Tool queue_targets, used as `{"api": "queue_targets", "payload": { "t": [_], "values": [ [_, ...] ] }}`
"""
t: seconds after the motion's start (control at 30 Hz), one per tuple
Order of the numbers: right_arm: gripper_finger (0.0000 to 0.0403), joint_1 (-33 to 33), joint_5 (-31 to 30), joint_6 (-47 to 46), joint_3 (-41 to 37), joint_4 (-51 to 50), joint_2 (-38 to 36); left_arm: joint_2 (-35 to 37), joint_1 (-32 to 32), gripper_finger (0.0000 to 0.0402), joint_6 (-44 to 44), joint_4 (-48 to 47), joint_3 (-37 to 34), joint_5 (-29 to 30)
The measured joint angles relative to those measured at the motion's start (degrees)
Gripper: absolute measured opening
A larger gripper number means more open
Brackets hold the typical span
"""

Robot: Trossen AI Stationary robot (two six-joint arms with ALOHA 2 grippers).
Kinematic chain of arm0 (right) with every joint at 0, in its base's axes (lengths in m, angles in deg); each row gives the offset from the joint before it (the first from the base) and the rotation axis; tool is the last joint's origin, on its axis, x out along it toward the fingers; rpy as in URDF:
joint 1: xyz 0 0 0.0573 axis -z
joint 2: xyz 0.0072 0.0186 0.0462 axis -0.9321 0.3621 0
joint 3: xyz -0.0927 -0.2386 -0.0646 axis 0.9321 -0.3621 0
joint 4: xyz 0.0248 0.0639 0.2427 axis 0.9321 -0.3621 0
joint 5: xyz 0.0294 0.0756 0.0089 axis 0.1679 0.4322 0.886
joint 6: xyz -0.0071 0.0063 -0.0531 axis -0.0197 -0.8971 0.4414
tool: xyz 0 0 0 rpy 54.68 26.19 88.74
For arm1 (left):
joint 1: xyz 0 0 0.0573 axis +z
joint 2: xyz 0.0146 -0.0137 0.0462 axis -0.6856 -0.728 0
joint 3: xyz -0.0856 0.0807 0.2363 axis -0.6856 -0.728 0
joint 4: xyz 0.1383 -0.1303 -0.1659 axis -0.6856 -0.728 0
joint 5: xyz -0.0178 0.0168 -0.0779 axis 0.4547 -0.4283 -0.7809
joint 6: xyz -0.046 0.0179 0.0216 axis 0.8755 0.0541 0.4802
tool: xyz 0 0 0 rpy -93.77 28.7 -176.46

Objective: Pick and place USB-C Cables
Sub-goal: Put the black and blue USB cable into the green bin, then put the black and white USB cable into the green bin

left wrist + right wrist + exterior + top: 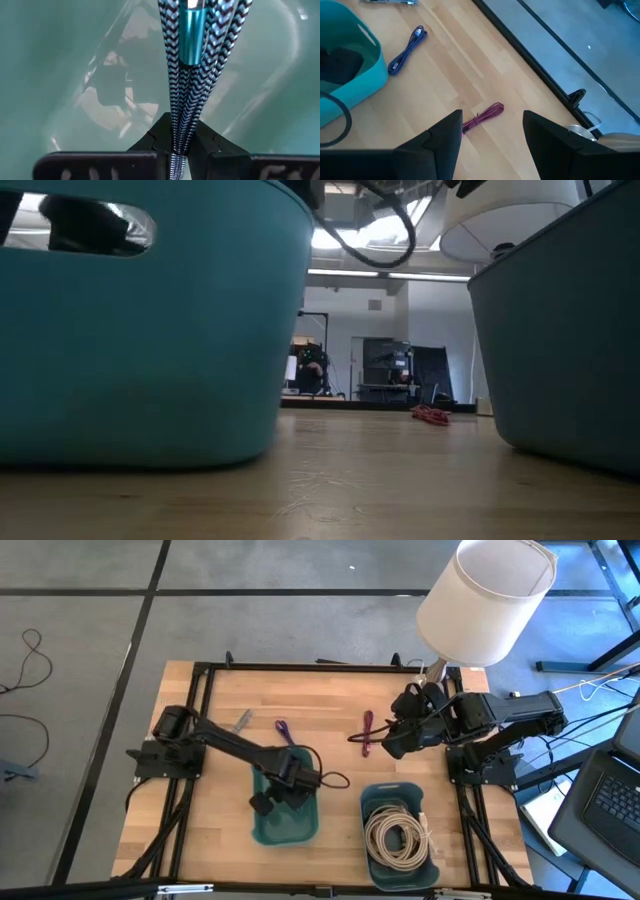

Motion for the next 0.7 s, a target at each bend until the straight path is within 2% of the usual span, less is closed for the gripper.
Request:
{"api": "queue_targets", "payload": {
  "t": [0.23, 0.5, 0.57, 0.7],
  "values": [
    [0.0211, 0.00, 0.00, -0.14, 0.00, 0.02, 0.00, -3.06, -0.31, 0.0032, -0.96, -0.07, -0.02, 6.80],
    [0.0211, 0.00, 0.00, -0.17, 0.00, 0.02, 0.00, -1.23, -0.20, 0.0121, 1.38, -0.07, 0.00, 9.36],
    [0.0211, 0.00, 0.00, -0.17, 0.00, 0.01, 0.00, -0.49, -0.22, 0.0139, 1.96, -2.38, 0.06, 11.78],
    [0.0211, 0.00, -0.02, -0.17, 0.00, -0.06, 0.00, 3.00, 0.09, 0.0164, 4.89, -13.94, 3.82, 17.87]
  ]
}}
